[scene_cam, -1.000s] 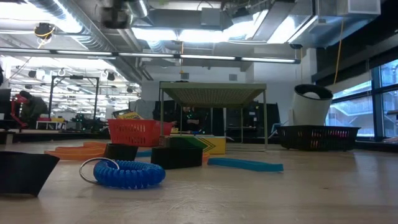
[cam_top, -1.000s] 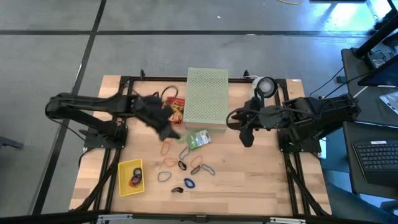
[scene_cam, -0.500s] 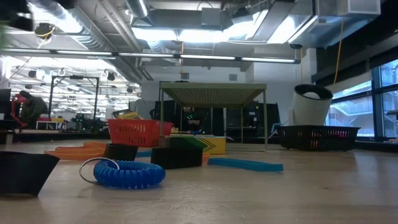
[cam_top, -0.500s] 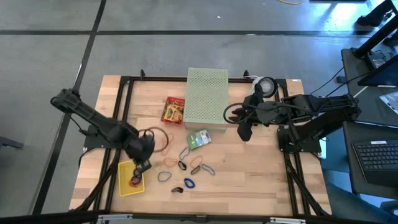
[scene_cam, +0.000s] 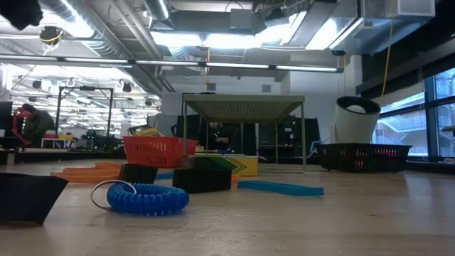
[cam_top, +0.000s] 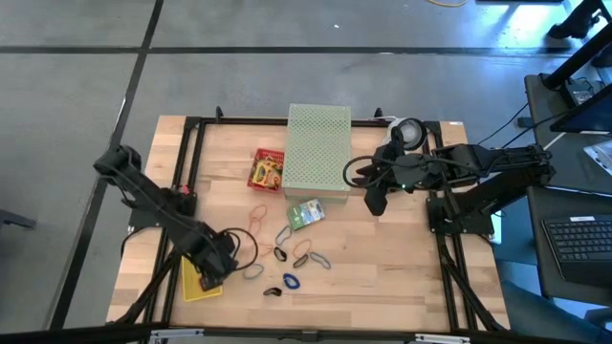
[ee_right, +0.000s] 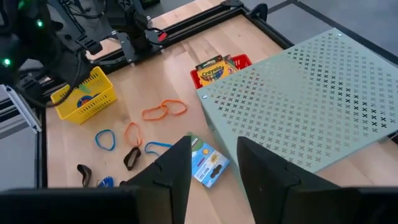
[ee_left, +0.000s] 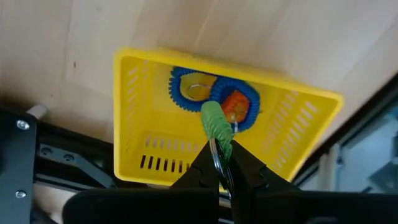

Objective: Pick & Place Office Desk Supplies
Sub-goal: Put the green spring rubber band into the yellow bin, then put the orange rubber band into the black bin

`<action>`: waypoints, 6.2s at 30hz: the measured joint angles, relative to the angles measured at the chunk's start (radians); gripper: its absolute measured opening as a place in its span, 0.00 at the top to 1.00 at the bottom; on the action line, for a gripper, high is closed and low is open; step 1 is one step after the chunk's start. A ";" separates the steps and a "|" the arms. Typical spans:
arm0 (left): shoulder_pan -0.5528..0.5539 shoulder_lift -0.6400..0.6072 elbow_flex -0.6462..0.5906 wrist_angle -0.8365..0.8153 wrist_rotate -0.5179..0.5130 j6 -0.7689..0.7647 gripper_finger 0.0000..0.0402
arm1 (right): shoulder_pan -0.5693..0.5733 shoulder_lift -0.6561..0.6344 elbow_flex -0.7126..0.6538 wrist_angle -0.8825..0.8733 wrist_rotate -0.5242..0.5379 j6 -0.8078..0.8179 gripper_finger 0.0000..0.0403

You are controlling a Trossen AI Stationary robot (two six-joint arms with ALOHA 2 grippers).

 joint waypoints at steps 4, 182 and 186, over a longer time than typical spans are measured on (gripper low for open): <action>-0.036 0.052 0.000 0.014 0.000 -0.004 0.99 | 0.000 0.000 0.000 0.000 -0.003 0.000 0.68; 0.617 -0.201 0.071 0.509 -0.186 0.493 1.00 | 0.010 0.062 0.000 0.296 -0.266 -0.120 0.68; 0.617 -0.235 0.158 0.600 -0.187 0.518 1.00 | 0.010 0.113 0.000 0.344 -0.308 -0.132 0.65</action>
